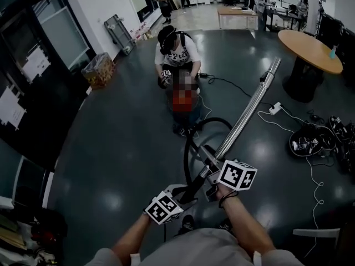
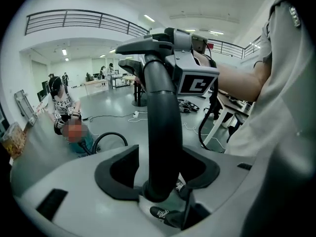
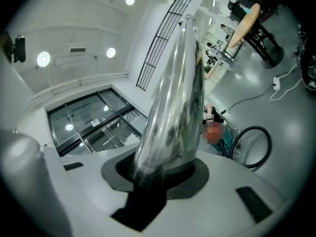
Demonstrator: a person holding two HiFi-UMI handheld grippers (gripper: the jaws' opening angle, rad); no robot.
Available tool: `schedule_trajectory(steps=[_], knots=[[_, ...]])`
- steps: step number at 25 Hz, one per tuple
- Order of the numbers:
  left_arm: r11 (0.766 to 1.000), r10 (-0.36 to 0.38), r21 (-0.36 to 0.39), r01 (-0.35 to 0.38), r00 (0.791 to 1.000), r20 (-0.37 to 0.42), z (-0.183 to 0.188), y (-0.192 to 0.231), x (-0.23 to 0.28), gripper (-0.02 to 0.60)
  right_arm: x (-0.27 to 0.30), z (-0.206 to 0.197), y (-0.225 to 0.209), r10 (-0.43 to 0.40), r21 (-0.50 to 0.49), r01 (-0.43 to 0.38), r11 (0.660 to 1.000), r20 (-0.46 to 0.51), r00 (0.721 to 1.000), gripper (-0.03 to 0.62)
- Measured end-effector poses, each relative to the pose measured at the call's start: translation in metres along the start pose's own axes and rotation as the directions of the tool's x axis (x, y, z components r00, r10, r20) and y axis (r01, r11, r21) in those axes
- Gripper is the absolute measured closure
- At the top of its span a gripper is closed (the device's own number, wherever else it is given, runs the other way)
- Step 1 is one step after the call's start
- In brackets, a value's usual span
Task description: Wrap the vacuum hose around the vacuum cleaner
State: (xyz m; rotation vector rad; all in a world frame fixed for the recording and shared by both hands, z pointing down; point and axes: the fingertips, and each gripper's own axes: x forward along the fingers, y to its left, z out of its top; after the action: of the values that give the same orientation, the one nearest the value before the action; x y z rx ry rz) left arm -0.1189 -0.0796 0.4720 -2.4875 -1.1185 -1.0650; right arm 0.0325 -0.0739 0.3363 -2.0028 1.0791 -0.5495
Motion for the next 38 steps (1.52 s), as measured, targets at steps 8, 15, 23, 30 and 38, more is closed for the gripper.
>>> schedule_trajectory(steps=[8,15,23,30,38], knots=[[0.998,-0.066,-0.013,0.066,0.998,-0.023,0.003,-0.016,-0.002,0.353,-0.03,-0.008,-0.018,0.017,-0.202,-0.051,0.978,-0.166,0.986,0.477],[0.999,-0.006,0.037,0.005,0.999,0.039,0.048,-0.008,0.005,0.353,-0.076,-0.018,-0.048,-0.034,-0.346,-0.112,0.931,-0.391,0.92,0.477],[0.939,0.067,0.33,-0.097,0.993,0.099,0.139,-0.007,0.021,0.354,-0.113,-0.015,-0.086,-0.111,-0.425,-0.145,0.893,-0.522,0.845,0.485],[0.806,0.035,0.578,-0.129,0.985,0.171,0.235,-0.013,0.028,0.354,-0.128,-0.023,-0.113,-0.19,-0.464,-0.171,0.869,-0.632,0.751,0.491],[0.579,-0.07,0.814,-0.034,0.993,0.092,0.295,0.0,0.051,0.354,-0.124,-0.016,-0.143,-0.309,-0.51,-0.153,0.846,-0.705,0.639,0.502]])
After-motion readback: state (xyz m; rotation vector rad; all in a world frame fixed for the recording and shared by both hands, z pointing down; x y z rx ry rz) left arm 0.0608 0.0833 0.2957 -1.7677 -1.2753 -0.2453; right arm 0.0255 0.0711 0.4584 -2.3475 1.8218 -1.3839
